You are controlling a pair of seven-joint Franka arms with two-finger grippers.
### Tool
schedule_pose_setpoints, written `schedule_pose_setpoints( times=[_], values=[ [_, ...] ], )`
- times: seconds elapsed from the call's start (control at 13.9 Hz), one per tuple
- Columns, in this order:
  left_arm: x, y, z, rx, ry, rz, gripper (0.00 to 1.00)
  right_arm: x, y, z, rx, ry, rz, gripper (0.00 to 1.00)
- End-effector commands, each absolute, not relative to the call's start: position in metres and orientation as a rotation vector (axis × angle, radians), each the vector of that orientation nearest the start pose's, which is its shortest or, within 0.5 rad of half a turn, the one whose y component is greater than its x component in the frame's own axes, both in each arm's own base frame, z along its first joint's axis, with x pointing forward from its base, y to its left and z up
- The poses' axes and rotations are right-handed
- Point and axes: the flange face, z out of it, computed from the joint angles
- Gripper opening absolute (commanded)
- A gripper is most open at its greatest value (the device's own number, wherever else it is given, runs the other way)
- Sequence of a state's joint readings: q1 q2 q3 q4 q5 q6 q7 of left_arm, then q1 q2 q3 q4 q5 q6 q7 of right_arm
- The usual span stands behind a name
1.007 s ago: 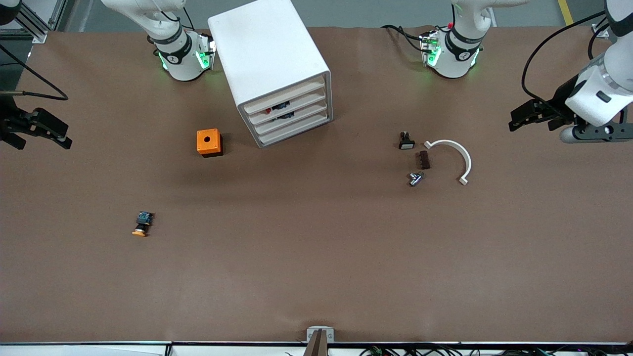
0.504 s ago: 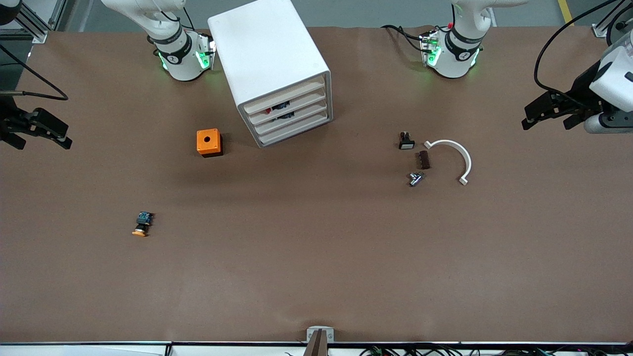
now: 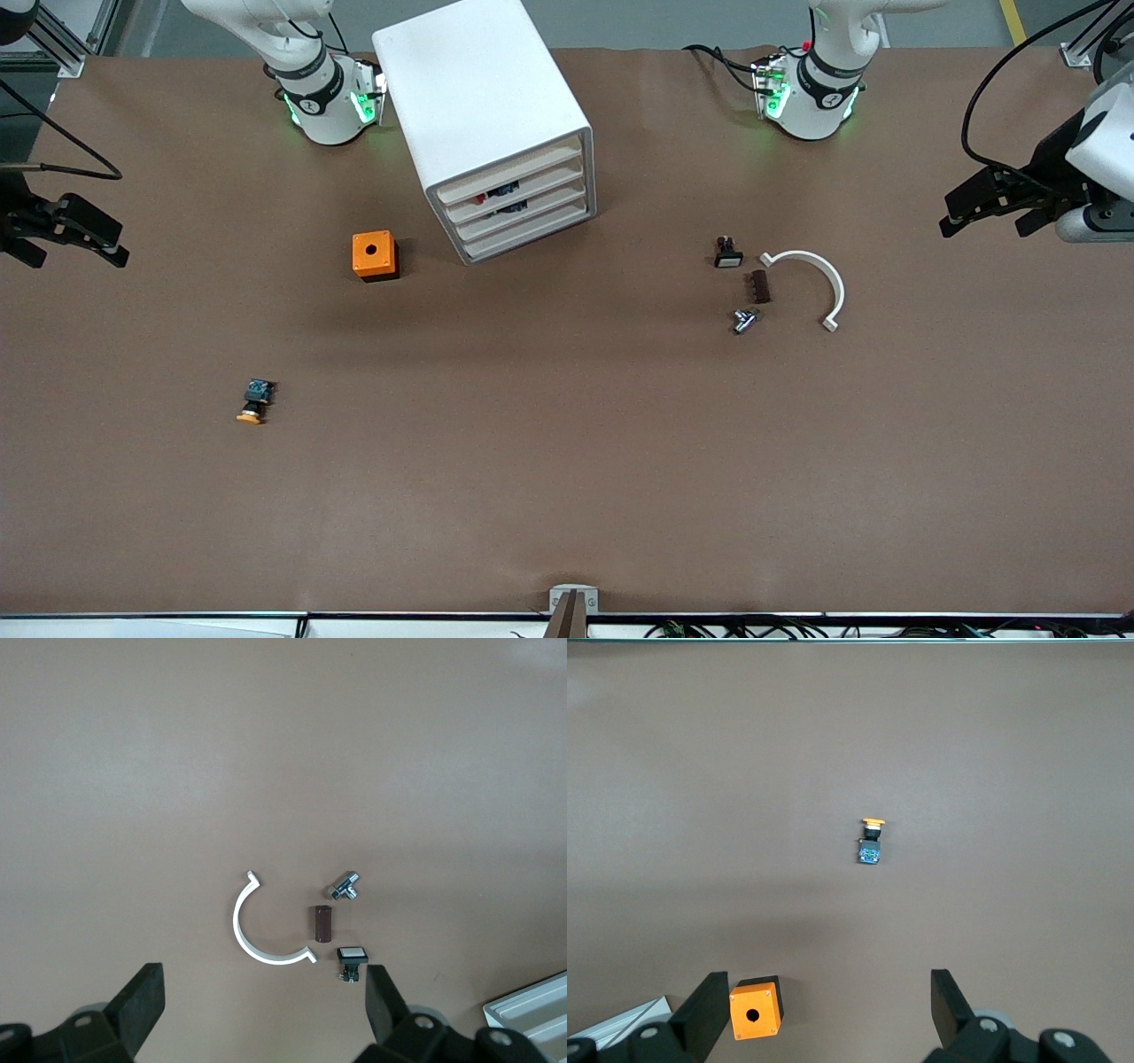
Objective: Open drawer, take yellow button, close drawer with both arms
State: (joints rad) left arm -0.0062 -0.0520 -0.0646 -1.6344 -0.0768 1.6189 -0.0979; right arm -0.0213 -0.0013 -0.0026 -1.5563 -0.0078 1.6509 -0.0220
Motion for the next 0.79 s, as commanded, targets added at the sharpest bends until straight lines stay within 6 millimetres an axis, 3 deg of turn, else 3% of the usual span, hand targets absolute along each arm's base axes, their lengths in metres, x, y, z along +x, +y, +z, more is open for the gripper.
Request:
schedule_pose_setpoints(
  times=[0.0, 0.72],
  values=[
    [0.5522, -0.0413, 0.6320, -3.193, -0.043, -0.070, 1.00, 0.5570, -0.0139, 0.6442, -3.167, -0.011, -0.167, 1.00],
    [0.5569, -0.0415, 0.6278, -3.156, -0.025, -0.064, 1.00, 0.5570, -0.0139, 0.6442, -3.167, -0.011, -0.167, 1.00]
  ],
)
